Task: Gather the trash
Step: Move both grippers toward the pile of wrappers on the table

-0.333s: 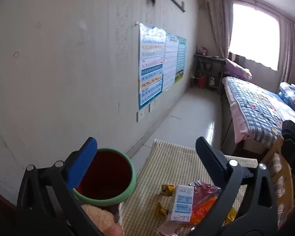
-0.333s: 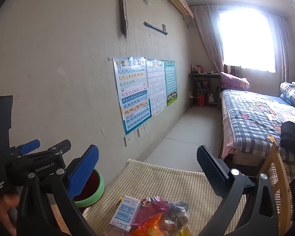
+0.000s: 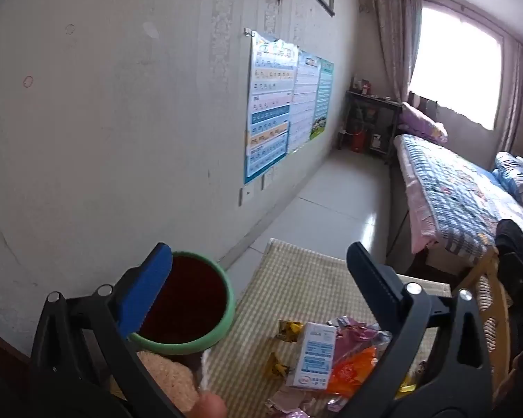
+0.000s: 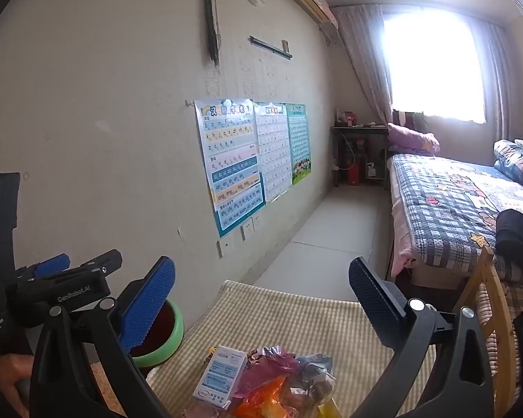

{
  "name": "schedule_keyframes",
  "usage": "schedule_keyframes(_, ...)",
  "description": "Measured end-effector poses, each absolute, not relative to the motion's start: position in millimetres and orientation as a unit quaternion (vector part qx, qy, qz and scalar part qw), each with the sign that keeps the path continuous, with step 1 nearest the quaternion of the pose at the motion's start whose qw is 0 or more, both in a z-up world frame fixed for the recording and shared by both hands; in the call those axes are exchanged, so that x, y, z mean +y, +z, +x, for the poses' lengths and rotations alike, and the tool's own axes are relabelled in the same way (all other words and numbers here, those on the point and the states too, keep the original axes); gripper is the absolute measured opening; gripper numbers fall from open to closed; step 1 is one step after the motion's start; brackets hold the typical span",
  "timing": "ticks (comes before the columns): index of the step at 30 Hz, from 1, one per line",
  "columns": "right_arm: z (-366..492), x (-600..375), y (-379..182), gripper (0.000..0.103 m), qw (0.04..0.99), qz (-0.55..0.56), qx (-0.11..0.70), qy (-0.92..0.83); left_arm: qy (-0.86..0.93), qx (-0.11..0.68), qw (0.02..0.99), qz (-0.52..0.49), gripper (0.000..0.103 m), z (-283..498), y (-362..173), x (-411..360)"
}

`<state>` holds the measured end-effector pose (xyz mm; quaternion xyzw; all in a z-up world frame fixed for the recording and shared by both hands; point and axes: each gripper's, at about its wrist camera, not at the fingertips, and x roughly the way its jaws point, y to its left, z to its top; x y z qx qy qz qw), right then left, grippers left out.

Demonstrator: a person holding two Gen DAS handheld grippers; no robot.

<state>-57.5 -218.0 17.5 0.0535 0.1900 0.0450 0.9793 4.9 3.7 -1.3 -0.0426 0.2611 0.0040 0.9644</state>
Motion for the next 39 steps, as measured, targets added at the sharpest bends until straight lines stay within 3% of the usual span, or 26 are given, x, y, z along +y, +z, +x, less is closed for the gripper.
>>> schedule_keyframes(22, 9.8, -274.0, -32.9, 0.096, 0.964, 0.083, 0.239, 0.086, 0.119, 0.318, 0.941, -0.005, 0.098, 48.4, -34.5, -33.3)
schedule_keyframes(39, -59.3, -227.3, -3.8, 0.096, 0.962, 0.085, 0.258, -0.013, -0.007, 0.301, 0.954, -0.009, 0.098, -6.6, -26.1, -2.9)
